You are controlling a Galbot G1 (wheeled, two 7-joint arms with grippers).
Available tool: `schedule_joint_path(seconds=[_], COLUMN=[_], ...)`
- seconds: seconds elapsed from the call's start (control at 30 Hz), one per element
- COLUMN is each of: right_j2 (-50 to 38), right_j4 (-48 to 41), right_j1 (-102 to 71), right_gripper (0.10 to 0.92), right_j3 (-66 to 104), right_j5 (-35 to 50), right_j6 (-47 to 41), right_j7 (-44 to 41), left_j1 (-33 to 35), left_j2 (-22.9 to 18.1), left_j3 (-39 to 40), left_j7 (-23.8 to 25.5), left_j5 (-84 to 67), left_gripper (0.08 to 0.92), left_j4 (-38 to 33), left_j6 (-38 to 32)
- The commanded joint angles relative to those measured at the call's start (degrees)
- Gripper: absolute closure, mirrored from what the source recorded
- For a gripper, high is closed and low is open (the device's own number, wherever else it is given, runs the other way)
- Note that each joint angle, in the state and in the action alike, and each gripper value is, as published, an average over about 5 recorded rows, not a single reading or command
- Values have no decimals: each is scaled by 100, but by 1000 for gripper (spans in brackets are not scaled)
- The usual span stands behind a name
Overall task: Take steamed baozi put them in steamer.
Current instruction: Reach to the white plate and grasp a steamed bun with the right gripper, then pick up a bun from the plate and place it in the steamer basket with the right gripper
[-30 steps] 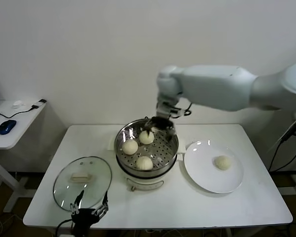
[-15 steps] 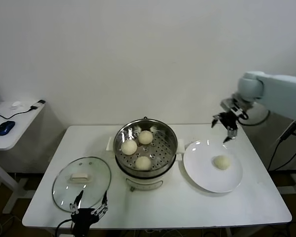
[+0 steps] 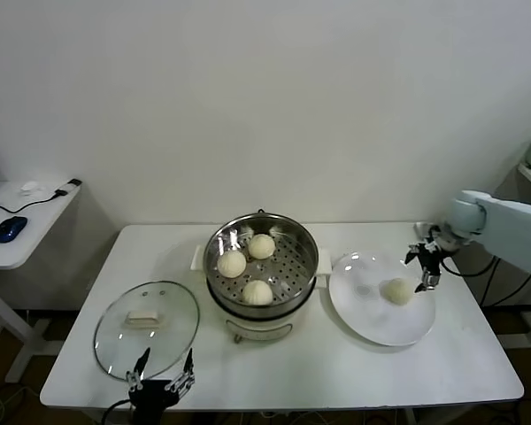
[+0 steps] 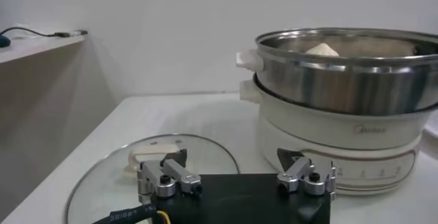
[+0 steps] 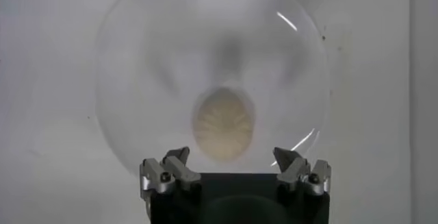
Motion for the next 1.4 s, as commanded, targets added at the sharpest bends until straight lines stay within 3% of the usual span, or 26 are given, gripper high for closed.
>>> schedule_joint_path(seconds=[0.03, 0.43, 0.83, 0.93, 1.2, 1.4], right_j2=[209, 469, 283, 200, 867, 1627], right_j4=[-409, -605, -99, 390, 1978, 3103], right_j1=[-856, -940, -141, 778, 4185, 4847], right_gripper=[203, 206, 408, 414, 414, 414], right_j3=[560, 602, 304, -193, -1998, -1953], right_j5=[-166, -236, -74, 400, 2801, 4142], right_j6=[-299, -313, -281, -311, -654, -1293], right_j7=[222, 221, 52, -124, -438, 173], left_j1=[18, 51, 77, 83, 65, 31], left_j2=[-2, -5, -21, -13, 15, 70], left_j3=[-2, 21, 34, 44, 96, 103], left_j7=[-9, -29, -26, -17, 31, 60], left_j5=[8, 5, 41, 55, 63, 26], left_gripper=[177, 177, 177, 177, 177, 177], left_j4=[20, 3, -84, -116, -213, -320], left_j6=[-19, -32, 3, 15, 91, 141])
